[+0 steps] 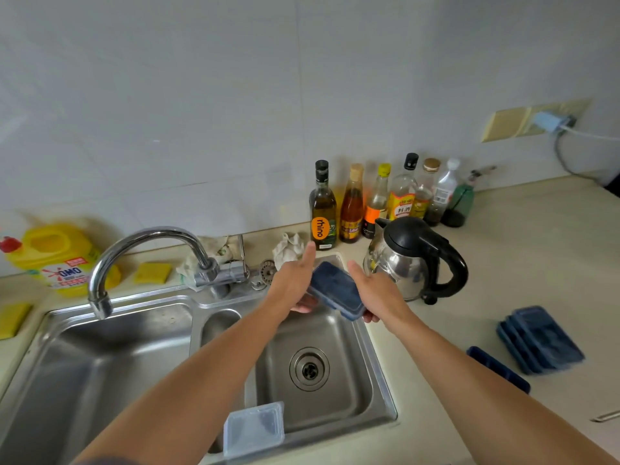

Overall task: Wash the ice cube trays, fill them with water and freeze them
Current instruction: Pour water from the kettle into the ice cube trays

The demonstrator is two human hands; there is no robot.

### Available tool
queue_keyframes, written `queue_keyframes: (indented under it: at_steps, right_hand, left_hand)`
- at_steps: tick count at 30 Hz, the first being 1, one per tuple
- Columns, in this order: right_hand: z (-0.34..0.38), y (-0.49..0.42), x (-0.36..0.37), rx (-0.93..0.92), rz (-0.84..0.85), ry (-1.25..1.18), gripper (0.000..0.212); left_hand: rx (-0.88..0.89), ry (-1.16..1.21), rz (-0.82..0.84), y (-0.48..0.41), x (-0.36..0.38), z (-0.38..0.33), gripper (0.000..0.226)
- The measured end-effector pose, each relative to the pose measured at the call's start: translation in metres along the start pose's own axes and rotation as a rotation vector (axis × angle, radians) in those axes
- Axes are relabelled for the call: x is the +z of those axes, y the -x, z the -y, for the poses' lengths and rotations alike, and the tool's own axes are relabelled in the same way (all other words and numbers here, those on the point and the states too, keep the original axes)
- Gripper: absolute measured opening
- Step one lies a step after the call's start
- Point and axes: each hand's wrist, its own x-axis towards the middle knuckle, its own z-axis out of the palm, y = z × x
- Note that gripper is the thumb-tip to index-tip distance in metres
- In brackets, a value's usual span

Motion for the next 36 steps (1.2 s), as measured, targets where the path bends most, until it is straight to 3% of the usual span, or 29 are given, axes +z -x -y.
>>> queue_keyframes:
  at_steps: [4, 9, 14, 19, 22, 29, 36]
  right_hand:
    - [0.006, 0.005, 0.008, 0.016, -0.010, -0.106, 0.069]
    - [0.009, 0.017, 0.029, -0.025, 0.071, -0.009, 0.070]
    - [0.014, 0.013, 0.029, 0.121, 0.067, -0.056, 0.071]
    - [0.004, 0.019, 0.039, 0.054, -0.021, -0.081, 0.066]
    - [0.004, 0.021, 0.042, 0.056, -0.008, -0.075, 0.058]
    - [0.002, 0.021, 0.045, 0.039, -0.009, -0.051, 0.065]
    - [-0.008, 0.023, 0.041, 0.021, -0.113, -0.086, 0.074]
  left_hand:
    - [-0.108, 0.220, -0.027, 0.002, 0.018, 0.009, 0.079]
    - [-0.006, 0.347, -0.181, -0.005, 0.032, 0.023, 0.059]
    - [0.179, 0.179, -0.105, 0.000, 0.033, 0.031, 0.050]
    - [0.243, 0.181, -0.065, 0.007, 0.034, 0.033, 0.051]
    - [0.248, 0.180, -0.046, 0.008, 0.033, 0.038, 0.049]
    - [0.229, 0.135, 0.011, 0.012, 0.025, 0.043, 0.053]
    - [0.239, 0.123, 0.069, 0.025, 0.038, 0.045, 0.059]
